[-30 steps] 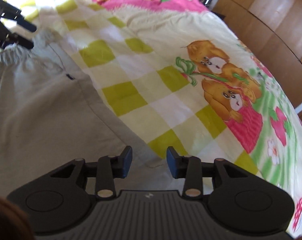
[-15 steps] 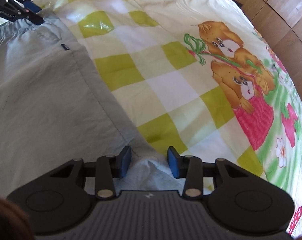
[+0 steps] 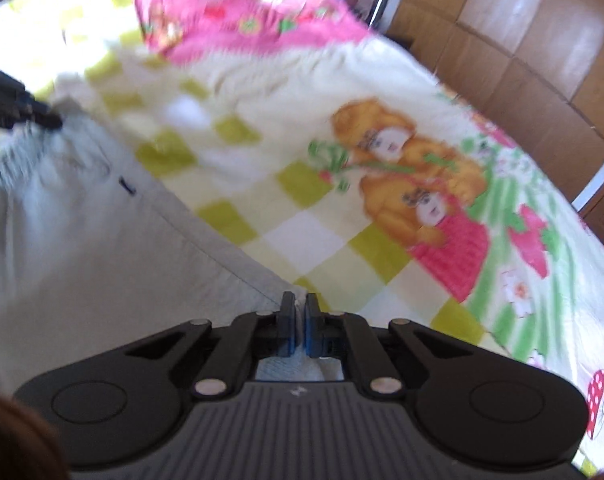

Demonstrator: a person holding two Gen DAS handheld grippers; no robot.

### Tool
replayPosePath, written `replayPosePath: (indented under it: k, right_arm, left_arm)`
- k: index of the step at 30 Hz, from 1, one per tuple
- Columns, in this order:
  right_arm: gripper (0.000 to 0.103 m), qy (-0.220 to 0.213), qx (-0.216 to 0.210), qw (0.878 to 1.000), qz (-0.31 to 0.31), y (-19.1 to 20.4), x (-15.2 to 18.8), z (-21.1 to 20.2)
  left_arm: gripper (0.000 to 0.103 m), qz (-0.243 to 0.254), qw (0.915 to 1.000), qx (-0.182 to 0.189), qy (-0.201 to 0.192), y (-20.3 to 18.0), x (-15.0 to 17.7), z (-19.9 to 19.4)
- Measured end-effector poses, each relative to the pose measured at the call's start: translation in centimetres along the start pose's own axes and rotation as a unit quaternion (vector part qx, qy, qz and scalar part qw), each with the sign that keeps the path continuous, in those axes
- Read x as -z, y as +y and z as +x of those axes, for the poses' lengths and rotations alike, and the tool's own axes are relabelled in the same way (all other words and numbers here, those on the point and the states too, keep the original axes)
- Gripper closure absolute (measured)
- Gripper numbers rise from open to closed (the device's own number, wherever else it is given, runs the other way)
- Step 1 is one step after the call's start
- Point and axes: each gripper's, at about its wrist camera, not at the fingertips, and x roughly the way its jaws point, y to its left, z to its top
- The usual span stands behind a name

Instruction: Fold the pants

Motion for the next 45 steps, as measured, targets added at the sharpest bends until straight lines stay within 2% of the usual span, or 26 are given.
replayPosePath:
  k: [4, 6, 9, 12, 14, 16, 19, 24, 26, 28, 30, 34, 36, 37, 38, 40, 41, 42, 45]
  right_arm:
    - [0.099, -0.069, 0.001, 0.997, 0.026, 1.7, 1.7, -7.8]
    - [0.099, -0.089, -0.005, 0.996, 0.032, 3.6, 3.6, -12.0]
    - [0.099, -0.093, -0.022, 0.995, 0.042, 7.2, 7.0, -17.0]
    - [0.099, -0.056, -0.048, 0.996, 0.046, 12.4, 11.0, -19.5]
    - [0.099, -0.019, -0.071, 0.996, 0.049, 15.5, 13.5, -19.2]
    - [0.099, 0.015, -0.083, 0.995, 0.056, 18.3, 15.8, -18.4]
    - [0.099, 0.048, -0.094, 0.992, 0.072, 20.6, 18.0, -17.4]
    - [0.097, 0.063, -0.071, 0.994, 0.046, 21.3, 17.9, -16.9]
    - [0.093, 0.060, -0.049, 0.997, 0.019, 21.8, 17.6, -17.2]
    - [0.092, 0.048, -0.028, 0.998, -0.025, 23.0, 17.2, -17.9]
    - [0.092, 0.031, -0.024, 0.998, -0.051, 24.0, 16.7, -18.5]
    - [0.091, -0.002, -0.032, 0.993, -0.115, 27.3, 15.6, -17.8]
    - [0.089, -0.012, -0.038, 0.988, -0.149, 29.1, 15.1, -16.6]
    - [0.086, -0.017, -0.045, 0.986, -0.161, 29.9, 14.9, -15.8]
    - [0.086, -0.017, -0.050, 0.985, -0.166, 30.4, 14.6, -15.1]
    - [0.090, -0.015, -0.044, 0.983, -0.175, 31.3, 14.2, -13.7]
    - [0.094, -0.013, -0.034, 0.984, -0.175, 31.4, 14.0, -13.0]
    - [0.103, -0.010, -0.025, 0.986, -0.166, 31.3, 13.7, -12.6]
    - [0.103, -0.020, -0.024, 0.993, -0.116, 30.1, 12.4, -13.6]
  left_arm:
    - [0.077, -0.024, 0.9973, 0.019, -0.067, 0.1, 1.8, -5.8]
    - [0.076, -0.028, 0.9958, 0.026, -0.084, -0.2, 3.6, -8.7]
    - [0.075, -0.022, 0.9964, 0.022, -0.078, -1.0, 7.4, -12.5]
    - [0.075, -0.042, 0.9981, 0.018, -0.041, -1.1, 11.8, -14.9]
    - [0.075, -0.047, 0.9985, 0.005, -0.026, -0.9, 14.2, -15.8]
    - [0.076, -0.078, 0.9968, 0.001, -0.020, -0.2, 16.1, -16.5]
    - [0.076, -0.089, 0.9960, -0.010, -0.011, 0.4, 18.0, -17.1]
    - [0.075, -0.065, 0.9979, -0.002, -0.005, 0.4, 19.1, -18.1]
    - [0.063, -0.063, 0.9980, 0.007, 0.001, 0.5, 19.3, -18.3]
    - [0.057, -0.058, 0.9982, 0.014, -0.001, 0.4, 19.5, -18.4]
    - [0.053, -0.039, 0.9990, 0.020, 0.001, 0.0, 19.5, -18.1]
    - [0.049, 0.016, 0.9998, 0.007, 0.013, -1.4, 19.2, -16.2]
    - [0.050, 0.032, 0.9992, -0.009, 0.024, -1.8, 19.0, -15.2]
    - [0.054, 0.032, 0.9990, -0.014, 0.029, -1.8, 19.0, -14.8]
    - [0.067, 0.028, 0.9990, -0.013, 0.032, -1.7, 18.9, -14.6]
    - [0.073, 0.015, 0.9992, -0.005, 0.038, -1.4, 18.7, -14.4]
    - [0.076, 0.010, 0.9993, -0.004, 0.035, -1.2, 18.5, -14.6]
    - [0.077, 0.007, 0.9995, -0.001, 0.032, -1.2, 18.3, -15.0]
    - [0.079, -0.002, 0.9999, 0.007, 0.015, -0.7, 17.7, -16.6]
